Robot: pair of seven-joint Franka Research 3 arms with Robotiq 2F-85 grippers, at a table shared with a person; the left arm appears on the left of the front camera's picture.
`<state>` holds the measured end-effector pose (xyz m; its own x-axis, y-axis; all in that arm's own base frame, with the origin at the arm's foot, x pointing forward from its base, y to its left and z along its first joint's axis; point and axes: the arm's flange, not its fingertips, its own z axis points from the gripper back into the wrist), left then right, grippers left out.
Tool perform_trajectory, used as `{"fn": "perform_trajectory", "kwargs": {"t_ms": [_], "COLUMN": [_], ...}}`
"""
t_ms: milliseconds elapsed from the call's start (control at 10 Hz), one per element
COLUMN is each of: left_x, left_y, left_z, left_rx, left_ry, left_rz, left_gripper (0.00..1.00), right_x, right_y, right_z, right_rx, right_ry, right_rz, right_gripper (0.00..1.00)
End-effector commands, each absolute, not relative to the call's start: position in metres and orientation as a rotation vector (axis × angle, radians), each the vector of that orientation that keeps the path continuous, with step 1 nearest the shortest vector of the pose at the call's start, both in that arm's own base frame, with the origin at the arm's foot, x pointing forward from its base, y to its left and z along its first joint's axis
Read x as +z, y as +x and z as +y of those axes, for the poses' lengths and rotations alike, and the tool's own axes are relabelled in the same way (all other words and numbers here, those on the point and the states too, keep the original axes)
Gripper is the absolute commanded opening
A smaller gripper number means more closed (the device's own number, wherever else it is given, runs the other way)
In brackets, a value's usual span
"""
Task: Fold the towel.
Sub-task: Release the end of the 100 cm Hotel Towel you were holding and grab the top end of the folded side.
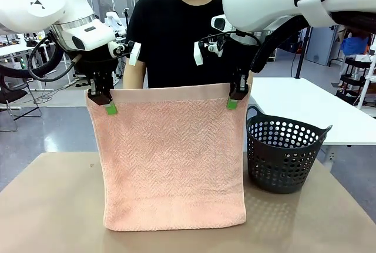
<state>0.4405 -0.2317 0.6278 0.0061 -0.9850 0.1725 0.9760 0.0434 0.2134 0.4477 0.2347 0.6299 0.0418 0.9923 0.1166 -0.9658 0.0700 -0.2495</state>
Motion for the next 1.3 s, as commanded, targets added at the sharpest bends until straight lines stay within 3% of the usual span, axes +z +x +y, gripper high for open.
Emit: {"fn": "perform_trajectory", "kwargs": {"t_ms": [0,1200], "left_x": [0.6301,0.6301], "left_y": [0.4406,0.4406], "left_z": [-0.2314,-0.2314], "left_rx": [-1.525,-1.525], "left_ry": [0.053,0.053], "left_rz": [-0.304,-0.304], "left_gripper": [0.00,0.00], "right_x": [0.6311,0.6311], "right_y": [0.4479,0.4479], "right_z": [0.2344,0.2344], "right_rx": [1.509,1.509], "right_ry": [-0.131,-0.131], "right_rz": [-0.286,-0.286], "right_gripper": [0.00,0.00]}}
